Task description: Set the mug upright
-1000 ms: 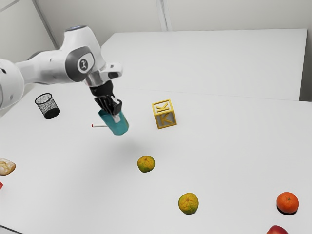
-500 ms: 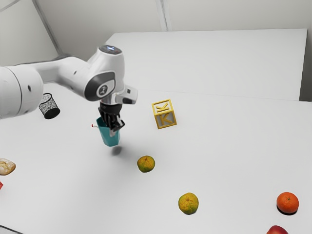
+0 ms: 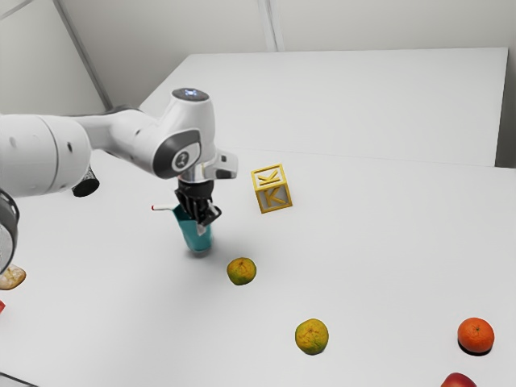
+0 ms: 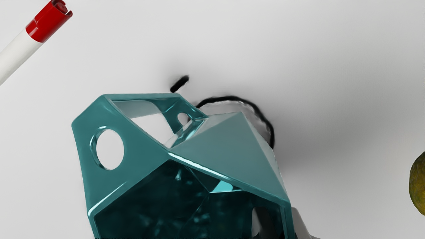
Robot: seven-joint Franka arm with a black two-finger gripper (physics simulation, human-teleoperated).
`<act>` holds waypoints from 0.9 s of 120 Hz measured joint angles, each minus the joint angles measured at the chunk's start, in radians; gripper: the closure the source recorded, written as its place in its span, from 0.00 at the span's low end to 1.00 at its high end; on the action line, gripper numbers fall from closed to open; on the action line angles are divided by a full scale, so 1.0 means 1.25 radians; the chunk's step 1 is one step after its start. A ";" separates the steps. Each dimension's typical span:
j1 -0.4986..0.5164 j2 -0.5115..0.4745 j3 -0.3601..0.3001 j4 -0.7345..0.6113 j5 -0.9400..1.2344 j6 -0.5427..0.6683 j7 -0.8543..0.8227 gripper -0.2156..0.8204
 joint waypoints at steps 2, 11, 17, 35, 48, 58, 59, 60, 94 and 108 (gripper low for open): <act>0.000 0.002 0.000 0.000 -0.003 0.003 -0.001 0.97; 0.000 0.006 0.000 0.000 -0.012 0.015 -0.007 0.97; 0.000 0.009 0.000 0.000 -0.016 0.021 -0.010 0.97; 0.000 0.014 0.000 -0.001 -0.026 0.030 -0.015 0.85; 0.000 0.012 0.001 -0.001 -0.036 0.032 -0.016 0.62; 0.000 -0.006 0.001 0.000 -0.045 0.031 -0.017 0.49; 0.000 -0.010 0.001 0.000 -0.045 0.031 -0.017 0.48; 0.000 -0.014 0.001 0.000 -0.046 0.031 -0.017 0.47; 0.006 -0.080 -0.001 0.114 -0.078 -0.022 -0.024 0.28; 0.048 -0.112 -0.032 0.181 -0.091 -0.094 -0.022 0.25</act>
